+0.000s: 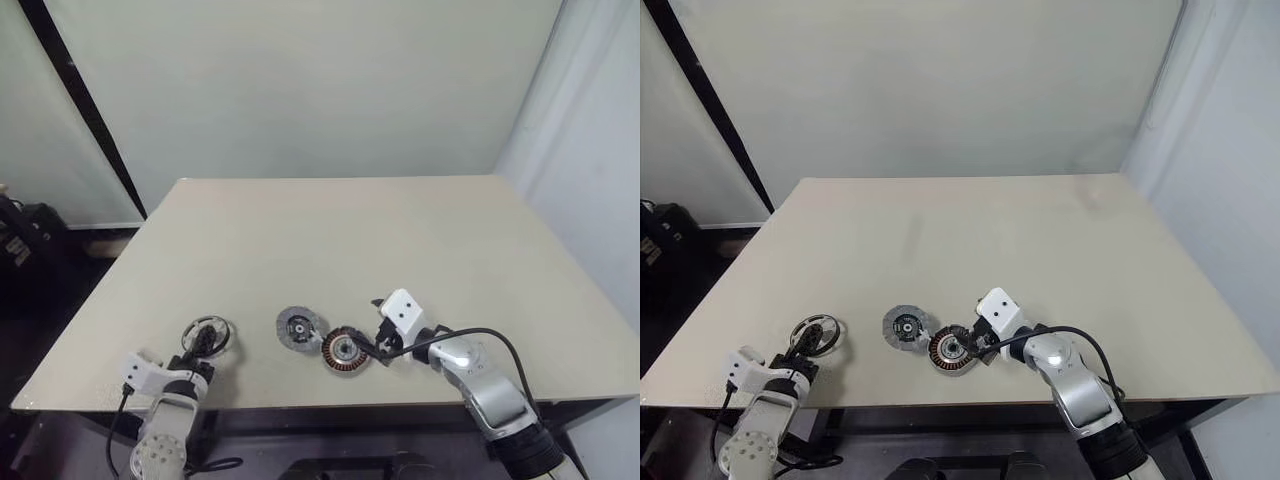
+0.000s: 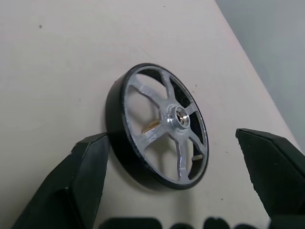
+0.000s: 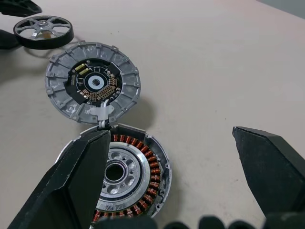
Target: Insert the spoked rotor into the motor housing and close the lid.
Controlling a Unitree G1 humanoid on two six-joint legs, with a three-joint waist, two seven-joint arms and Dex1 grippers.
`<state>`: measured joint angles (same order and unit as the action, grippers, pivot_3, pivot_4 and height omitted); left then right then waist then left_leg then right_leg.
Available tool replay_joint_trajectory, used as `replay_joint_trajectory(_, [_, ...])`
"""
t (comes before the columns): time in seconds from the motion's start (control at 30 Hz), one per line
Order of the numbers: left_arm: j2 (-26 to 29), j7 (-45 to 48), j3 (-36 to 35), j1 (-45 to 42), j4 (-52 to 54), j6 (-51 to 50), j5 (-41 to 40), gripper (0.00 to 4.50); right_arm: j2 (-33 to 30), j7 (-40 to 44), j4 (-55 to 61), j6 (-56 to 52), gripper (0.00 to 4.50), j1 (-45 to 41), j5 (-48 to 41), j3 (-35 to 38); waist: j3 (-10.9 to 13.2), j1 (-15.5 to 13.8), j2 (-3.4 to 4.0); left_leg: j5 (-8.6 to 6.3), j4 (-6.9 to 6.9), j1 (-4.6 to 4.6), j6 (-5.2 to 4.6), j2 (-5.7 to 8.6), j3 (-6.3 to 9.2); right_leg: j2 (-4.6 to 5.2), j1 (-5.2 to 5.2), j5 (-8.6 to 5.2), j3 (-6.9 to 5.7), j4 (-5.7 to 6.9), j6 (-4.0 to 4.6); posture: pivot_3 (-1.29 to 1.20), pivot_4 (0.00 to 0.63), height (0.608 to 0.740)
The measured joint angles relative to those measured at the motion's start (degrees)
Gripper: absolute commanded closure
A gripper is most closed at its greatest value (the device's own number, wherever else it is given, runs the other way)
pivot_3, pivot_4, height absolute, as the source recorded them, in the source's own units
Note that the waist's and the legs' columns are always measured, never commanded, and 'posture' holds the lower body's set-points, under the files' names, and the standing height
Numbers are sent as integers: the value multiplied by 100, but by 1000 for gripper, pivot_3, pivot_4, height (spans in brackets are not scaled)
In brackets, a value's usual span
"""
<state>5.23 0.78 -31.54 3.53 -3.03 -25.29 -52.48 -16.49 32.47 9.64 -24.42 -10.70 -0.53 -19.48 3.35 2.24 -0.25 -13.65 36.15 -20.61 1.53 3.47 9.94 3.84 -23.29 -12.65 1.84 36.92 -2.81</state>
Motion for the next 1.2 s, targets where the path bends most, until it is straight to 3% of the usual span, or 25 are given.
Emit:
replay_joint_trajectory(0.27, [-3,47,-27,8,-86,5,15,3453,-25,-54,10,-12,0,24,3,30,-2,-2,-4,0,1,0,0,0,0,0,1,0,0,0,0,0,0,740])
replay_joint_trajectory(0.4, [-2,221,-47,-53,152,-29,-184,4160,-30,-70,12,-11,0,28,7,33,-6,-9,-1,0,1,8,1,-4,-6,0,7,0,1,1,1,0,0,740])
replay_joint_trajectory(0.63, [6,616,-220,304,295,-483,-918,4224,-73,-114,7,29,0,43,11,60,-6,43,-4,-2,0,-1,0,-1,-3,2,0,0,1,-1,1,0,0,740])
replay_joint_trajectory(0.87, [-56,1262,-319,571,996,-1163,-2542,4224,-248,-149,-135,199,0,87,66,118,-4,-1,-19,-4,4,-4,2,-2,0,3,2,-1,-1,-3,2,0,0,740])
replay_joint_trajectory(1.2, [177,1422,496,383,1340,-2096,-3702,4224,-483,-228,-394,258,0,281,261,168,-4,-43,-19,-2,5,-3,0,-1,-5,0,2,-1,3,-4,2,0,0,740])
